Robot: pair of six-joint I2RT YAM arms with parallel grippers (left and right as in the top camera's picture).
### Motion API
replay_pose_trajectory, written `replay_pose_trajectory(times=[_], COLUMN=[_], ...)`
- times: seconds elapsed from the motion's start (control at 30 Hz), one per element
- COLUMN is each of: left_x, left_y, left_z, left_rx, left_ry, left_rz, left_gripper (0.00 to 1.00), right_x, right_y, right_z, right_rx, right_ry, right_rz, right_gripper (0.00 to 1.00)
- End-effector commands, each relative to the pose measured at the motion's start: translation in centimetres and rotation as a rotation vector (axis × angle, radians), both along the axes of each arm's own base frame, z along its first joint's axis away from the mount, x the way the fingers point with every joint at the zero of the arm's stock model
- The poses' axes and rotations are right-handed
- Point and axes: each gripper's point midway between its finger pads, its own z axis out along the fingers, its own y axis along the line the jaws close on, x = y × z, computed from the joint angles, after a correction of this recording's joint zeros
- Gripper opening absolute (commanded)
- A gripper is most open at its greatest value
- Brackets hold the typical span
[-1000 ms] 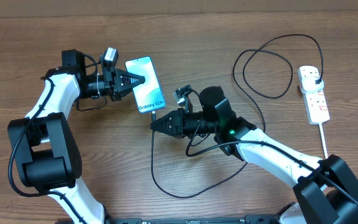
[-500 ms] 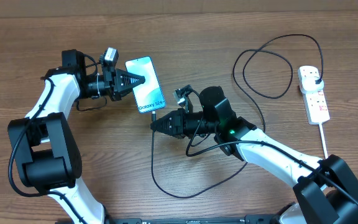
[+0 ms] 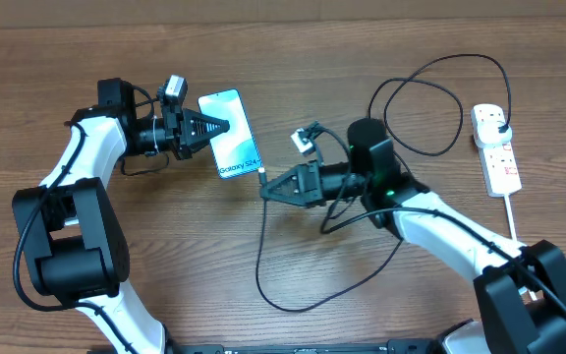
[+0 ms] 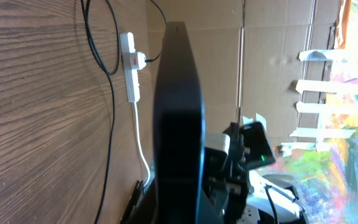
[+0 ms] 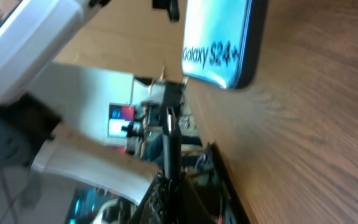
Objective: Plug charger to phone and switch on socket
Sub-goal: 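Open the right gripper and pull it back from the plugged phone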
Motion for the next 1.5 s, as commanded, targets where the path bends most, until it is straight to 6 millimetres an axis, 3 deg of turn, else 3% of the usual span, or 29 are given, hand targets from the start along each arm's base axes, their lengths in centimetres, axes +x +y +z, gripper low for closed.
replay_pose_trajectory(times=[0.0,0.17,0.37,0.6,0.77,0.97,1.47], left_x=[-0.4,-0.4,-0.4,0.7,0.7,0.5,0.5], left_y=[-0.4,-0.6,-1.1,-3.7,-5.8,-6.3,-6.4], left_z=[1.5,1.5,1.9,5.8,8.0,8.1,8.1], left_rx=[-0.060,-0.063,-0.065,-0.055,-0.051,-0.053,-0.055], left_ry=[-0.017,-0.004,0.013,-0.082,-0.158,-0.131,-0.100], left_rz=[-0.018,-0.023,-0.038,-0.110,-0.165,-0.179,-0.179], left_gripper=[0.04,0.04,0.04,0.04,0.04,0.04,0.04], right_x=[-1.9,-1.8,-2.2,-1.9,-1.6,-0.5,1.0], right_y=[-2.3,-3.2,-1.3,-0.1,0.1,-0.3,-1.7], right_z=[1.4,0.8,-0.1,-0.8,0.1,2.2,2.3], right_rx=[0.104,0.099,0.040,-0.015,0.015,0.080,0.081], right_ry=[-0.107,-0.106,-0.091,-0.050,-0.068,-0.114,-0.120], right_rz=[0.161,0.157,0.133,0.078,0.073,0.059,0.014], right_gripper=[0.04,0.04,0.04,0.04,0.04,0.04,0.04])
